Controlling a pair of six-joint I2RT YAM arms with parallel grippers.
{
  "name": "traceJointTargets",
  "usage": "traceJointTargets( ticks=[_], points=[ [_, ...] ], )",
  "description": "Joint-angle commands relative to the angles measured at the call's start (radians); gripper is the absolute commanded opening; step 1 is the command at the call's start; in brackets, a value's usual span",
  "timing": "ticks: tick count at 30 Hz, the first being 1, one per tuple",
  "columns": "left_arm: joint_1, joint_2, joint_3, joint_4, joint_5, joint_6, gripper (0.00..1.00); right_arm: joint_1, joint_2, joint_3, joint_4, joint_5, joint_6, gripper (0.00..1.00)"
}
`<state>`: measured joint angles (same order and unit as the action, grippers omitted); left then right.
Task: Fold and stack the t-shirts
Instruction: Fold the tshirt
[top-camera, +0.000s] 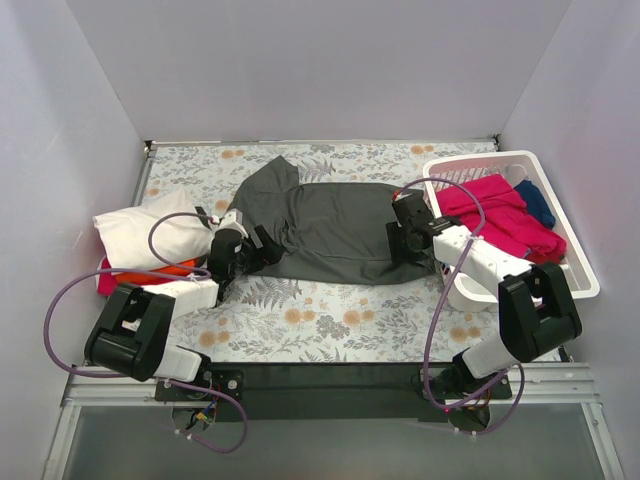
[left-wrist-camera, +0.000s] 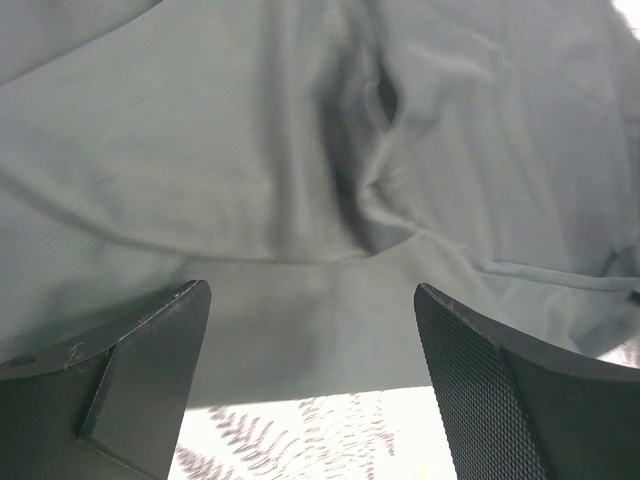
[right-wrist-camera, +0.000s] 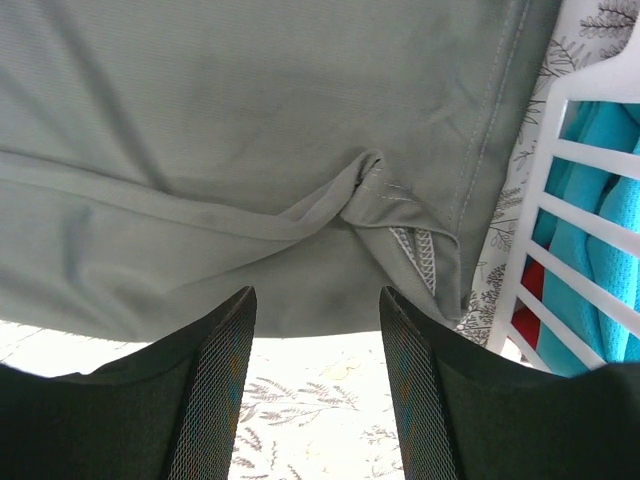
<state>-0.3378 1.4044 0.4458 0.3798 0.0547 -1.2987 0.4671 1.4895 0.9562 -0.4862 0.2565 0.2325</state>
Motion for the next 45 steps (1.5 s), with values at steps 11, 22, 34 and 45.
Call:
traceJointTargets(
  ticks=[11, 22, 34, 45],
  points=[
    [0.102, -0.041, -0.093, 0.016, -0.035, -0.021, 0.78, 0.004, 0.152, 0.056, 0.054, 0.101, 0.002, 0.47],
    [0.117, -0.059, -0.105, 0.010, -0.029, -0.017, 0.78, 0.002, 0.247, 0.093, 0.048, 0.234, 0.022, 0.47],
    [0.134, -0.110, -0.124, -0.030, -0.042, -0.017, 0.78, 0.001, 0.253, 0.179, -0.006, 0.418, 0.036, 0.49],
    [0.137, -0.136, -0.125, -0.016, -0.032, -0.001, 0.78, 0.007, 0.195, 0.196, -0.009, 0.351, 0.011, 0.49]
  ],
)
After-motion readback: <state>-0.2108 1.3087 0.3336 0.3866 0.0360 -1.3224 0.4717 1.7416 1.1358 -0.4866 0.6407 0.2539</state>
